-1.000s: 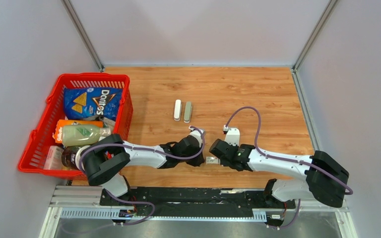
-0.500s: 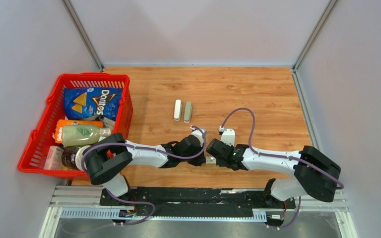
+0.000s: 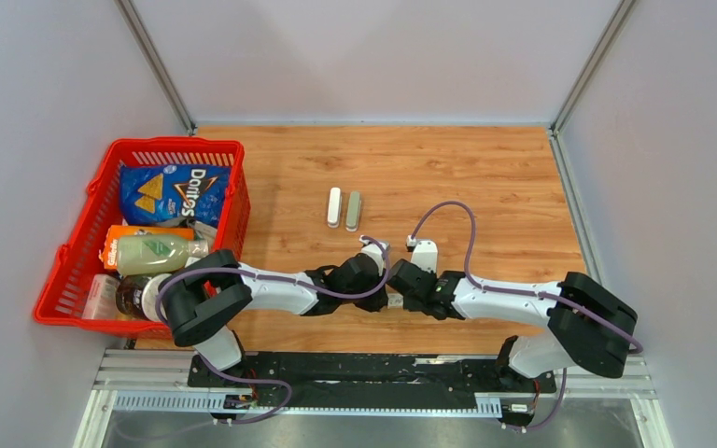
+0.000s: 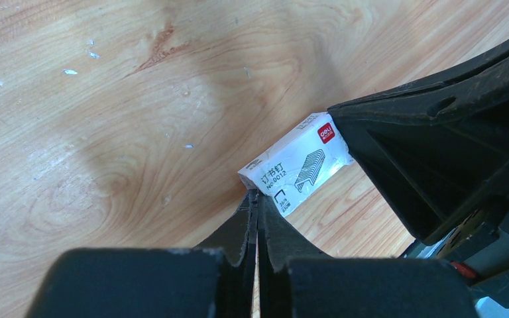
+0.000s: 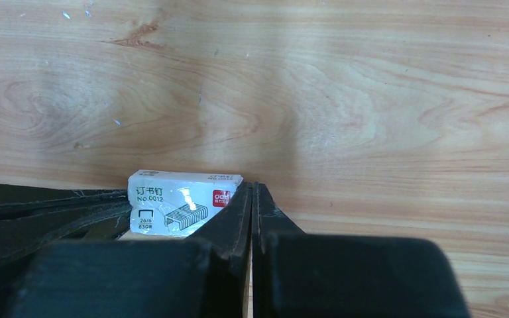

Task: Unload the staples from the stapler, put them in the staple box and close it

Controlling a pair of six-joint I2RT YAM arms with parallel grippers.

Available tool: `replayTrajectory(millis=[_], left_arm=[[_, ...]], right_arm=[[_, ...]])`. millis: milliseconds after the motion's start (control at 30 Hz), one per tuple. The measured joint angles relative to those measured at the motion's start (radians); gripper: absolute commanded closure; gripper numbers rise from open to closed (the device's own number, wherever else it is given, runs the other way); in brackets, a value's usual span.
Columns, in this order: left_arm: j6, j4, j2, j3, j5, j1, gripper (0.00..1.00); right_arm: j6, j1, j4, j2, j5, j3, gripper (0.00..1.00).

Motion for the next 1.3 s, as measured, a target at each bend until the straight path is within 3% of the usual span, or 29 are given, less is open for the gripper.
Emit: replayTrajectory(millis=[367,533,667,800,967,1200,1300], left_arm=[[0.001,-0.005,-0.004,0.000,-0.004,0.000,1.00],[0.007,-0.046,-0.026,-0.002,-0.020,-0.002,0.98],[0.020,-0.113,-0.058,-0.003,-0.047,-0.004,0.90],[0.032,-0.160,-0.081,-0.003,-0.071,-0.004,0.78],[0.043,-0.238,-0.145,-0.019,-0.102,-0.005,0.62],[0.049,-0.339,-0.291,-0.035,-0.166,-0.005,0.46],[0.054,-0.383,-0.342,-0.035,-0.193,-0.005,0.18]], right_arm=[[0.000,0.000,-0.013,-0.002,0.010,0.004,0.94],[0.012,0.007,-0.050,-0.030,0.018,0.000,0.77],[0.021,0.007,-0.087,-0.076,0.040,-0.002,0.66],[0.025,0.006,-0.119,-0.101,0.063,-0.002,0.53],[0.030,0.006,-0.156,-0.138,0.084,-0.003,0.29],[0.027,0.006,-0.192,-0.222,0.114,-0.018,0.04],[0.021,0.006,-0.233,-0.252,0.139,-0.014,0.00]])
